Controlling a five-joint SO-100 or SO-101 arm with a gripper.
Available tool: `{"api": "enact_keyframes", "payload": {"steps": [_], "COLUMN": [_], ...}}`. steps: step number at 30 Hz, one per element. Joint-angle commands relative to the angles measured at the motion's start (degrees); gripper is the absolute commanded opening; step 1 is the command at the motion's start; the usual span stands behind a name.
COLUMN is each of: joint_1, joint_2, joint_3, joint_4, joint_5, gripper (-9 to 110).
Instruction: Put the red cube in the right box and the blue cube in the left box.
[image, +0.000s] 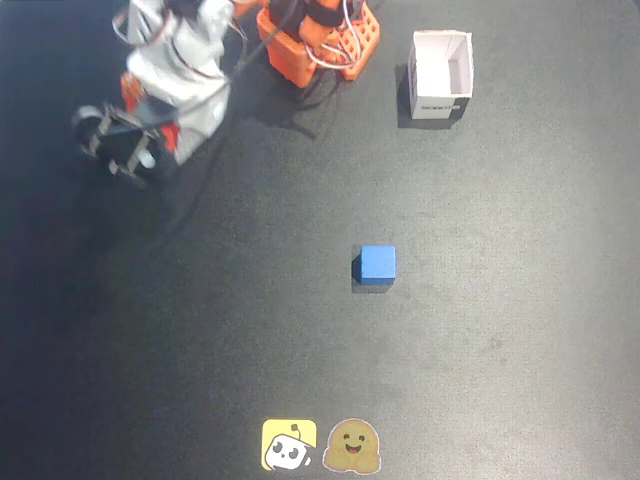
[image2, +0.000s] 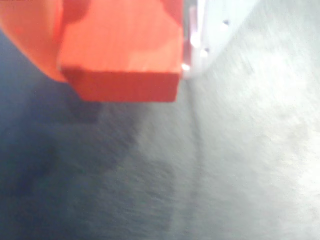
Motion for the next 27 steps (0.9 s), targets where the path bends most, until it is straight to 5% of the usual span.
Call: {"api": "enact_keyframes", "payload": {"steps": [1, 27], "joint_1": [2.20, 22.76], "joint_2": [5.45, 20.21], "joint_3": [-2.29, 10.90], "joint_4": [3.08, 10.20], "joint_5": [1.32, 4.83], "gripper": [11, 11]}}
